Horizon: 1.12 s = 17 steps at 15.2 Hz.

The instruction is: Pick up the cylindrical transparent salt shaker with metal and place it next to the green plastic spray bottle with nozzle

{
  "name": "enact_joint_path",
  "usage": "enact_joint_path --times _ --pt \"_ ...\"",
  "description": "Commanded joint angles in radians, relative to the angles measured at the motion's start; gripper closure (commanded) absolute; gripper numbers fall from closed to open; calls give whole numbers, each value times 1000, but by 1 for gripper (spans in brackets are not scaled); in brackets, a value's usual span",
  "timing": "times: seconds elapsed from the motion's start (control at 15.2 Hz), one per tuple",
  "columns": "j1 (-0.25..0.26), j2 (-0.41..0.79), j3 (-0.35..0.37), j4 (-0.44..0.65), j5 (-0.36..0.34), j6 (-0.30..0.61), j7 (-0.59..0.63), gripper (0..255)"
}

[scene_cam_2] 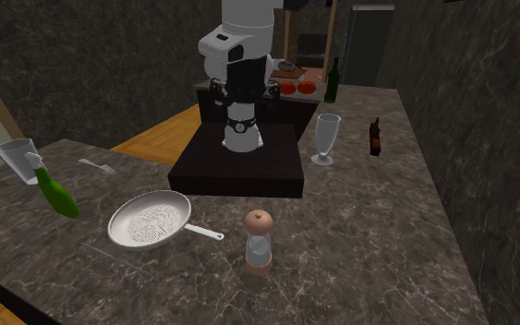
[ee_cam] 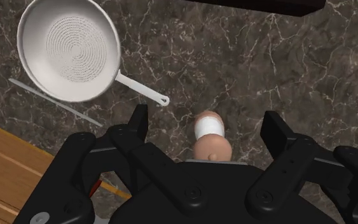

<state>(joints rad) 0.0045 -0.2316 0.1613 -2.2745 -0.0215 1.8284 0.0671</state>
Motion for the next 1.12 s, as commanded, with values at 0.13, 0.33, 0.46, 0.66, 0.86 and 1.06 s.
enact_joint_path --times 0.13,0.33,0.46,0.66,0.86,1.06 --pt "0 172 15 73 -20 77 44 0" --pt "5 295 20 144 -38 113 75 0" --pt "10 377 21 197 -51 131 95 0" --pt "20 501 19 287 -70 148 122 0" --pt "33 626 14 389 -86 155 145 0" --pt "40 688 10 432 -94 167 155 0"
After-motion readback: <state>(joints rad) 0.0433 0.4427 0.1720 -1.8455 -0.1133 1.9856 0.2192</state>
